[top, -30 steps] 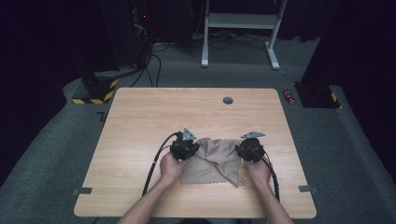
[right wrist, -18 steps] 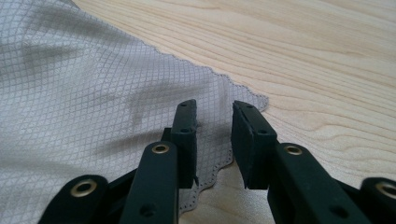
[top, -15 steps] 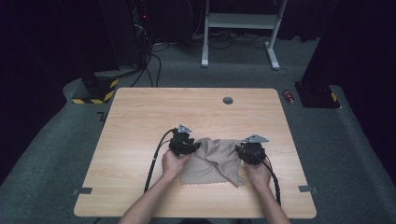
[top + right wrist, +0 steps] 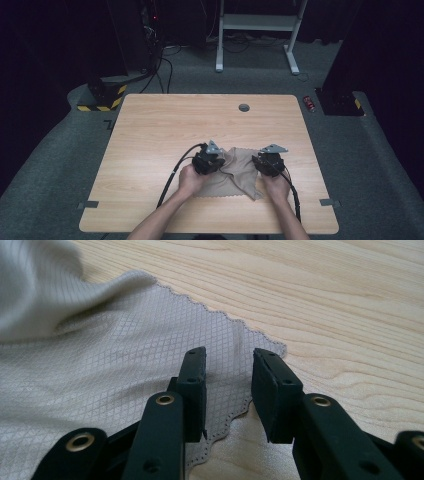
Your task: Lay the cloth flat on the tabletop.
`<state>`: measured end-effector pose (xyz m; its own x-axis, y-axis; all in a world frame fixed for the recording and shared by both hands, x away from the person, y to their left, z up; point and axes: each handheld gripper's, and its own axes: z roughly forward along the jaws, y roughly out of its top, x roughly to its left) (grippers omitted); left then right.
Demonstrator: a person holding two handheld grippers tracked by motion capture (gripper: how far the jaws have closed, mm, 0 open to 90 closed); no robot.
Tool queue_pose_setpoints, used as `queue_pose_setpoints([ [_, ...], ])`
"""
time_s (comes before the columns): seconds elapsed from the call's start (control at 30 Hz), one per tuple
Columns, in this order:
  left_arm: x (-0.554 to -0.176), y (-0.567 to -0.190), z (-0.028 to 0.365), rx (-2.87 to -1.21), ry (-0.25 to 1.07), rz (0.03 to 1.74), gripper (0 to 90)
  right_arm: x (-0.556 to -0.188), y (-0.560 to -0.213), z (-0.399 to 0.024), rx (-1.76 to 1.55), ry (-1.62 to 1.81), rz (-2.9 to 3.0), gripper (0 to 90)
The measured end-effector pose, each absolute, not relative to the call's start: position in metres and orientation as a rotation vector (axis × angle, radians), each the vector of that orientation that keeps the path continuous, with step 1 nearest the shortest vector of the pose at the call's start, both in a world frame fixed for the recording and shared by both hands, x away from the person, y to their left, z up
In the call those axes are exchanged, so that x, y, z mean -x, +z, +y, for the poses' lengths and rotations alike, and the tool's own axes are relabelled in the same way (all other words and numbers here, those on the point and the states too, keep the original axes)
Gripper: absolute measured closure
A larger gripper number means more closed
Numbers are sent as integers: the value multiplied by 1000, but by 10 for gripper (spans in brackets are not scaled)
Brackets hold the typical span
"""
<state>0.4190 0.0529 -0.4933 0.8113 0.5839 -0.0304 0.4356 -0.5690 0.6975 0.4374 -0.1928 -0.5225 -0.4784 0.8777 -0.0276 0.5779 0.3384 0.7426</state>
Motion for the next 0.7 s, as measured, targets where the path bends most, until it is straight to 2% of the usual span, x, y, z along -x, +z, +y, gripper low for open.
queue_pose_setpoints([
  [0.1,-413,-503,40,-2342,235,700,874,-437,-522,-193,-1280,951,2181,668],
  [0.23,-409,-502,39,-2331,238,717,735,-437,-522,-193,-1277,946,2180,659],
  [0.33,-407,-497,46,-2300,251,736,664,-437,-522,-193,-1279,946,2179,659],
  [0.57,-418,-481,79,-2137,311,904,622,-437,-522,-193,-1278,946,2179,659],
  [0.7,-433,-487,91,-2089,306,1039,597,-437,-522,-193,-1278,946,2179,659],
])
